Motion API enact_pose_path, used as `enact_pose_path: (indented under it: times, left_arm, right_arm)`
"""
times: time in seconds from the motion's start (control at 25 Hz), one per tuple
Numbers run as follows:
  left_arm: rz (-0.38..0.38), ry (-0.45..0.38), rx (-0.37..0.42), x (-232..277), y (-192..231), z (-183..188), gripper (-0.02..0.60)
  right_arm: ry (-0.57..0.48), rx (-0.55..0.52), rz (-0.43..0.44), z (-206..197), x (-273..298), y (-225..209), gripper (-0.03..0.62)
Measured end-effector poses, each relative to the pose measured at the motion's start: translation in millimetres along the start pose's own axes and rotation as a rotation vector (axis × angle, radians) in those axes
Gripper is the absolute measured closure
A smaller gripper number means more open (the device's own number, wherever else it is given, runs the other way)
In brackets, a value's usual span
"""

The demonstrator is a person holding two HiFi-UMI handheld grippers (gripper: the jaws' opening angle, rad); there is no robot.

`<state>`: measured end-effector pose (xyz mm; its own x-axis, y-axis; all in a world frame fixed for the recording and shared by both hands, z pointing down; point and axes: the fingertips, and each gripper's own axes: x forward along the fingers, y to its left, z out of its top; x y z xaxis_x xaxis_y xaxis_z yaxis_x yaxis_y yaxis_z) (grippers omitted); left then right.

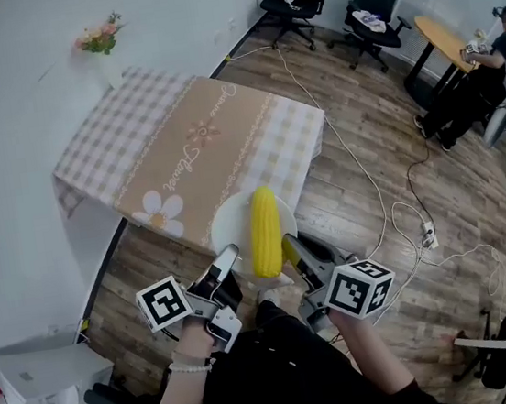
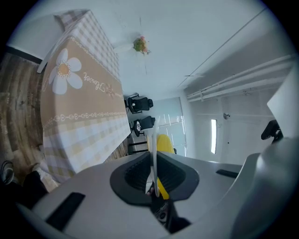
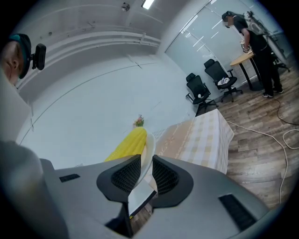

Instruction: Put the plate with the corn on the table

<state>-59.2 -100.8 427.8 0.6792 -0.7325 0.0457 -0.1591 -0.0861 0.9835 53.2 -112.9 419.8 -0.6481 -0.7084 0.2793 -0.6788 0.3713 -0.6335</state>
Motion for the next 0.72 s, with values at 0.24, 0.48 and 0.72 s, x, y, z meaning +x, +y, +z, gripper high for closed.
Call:
enact_pose_path:
  times: [0.24,0.48,0.72]
  left_arm:
    - [0.023,-0.023,0.011,33,11,14,0.549]
    - [0.072,-0.046,0.018,56,25,26,0.551]
    - [0.121,-0.053,0.041,76,44,34,0.554]
  right_arm:
    - [0.041,-0.005,0.018,19,22,-27,0.493]
    - [0.086,-0.010,0.046,29,43,-48,0.495]
    - [0.121,-0.017,0.052,35,61,-70,0.500]
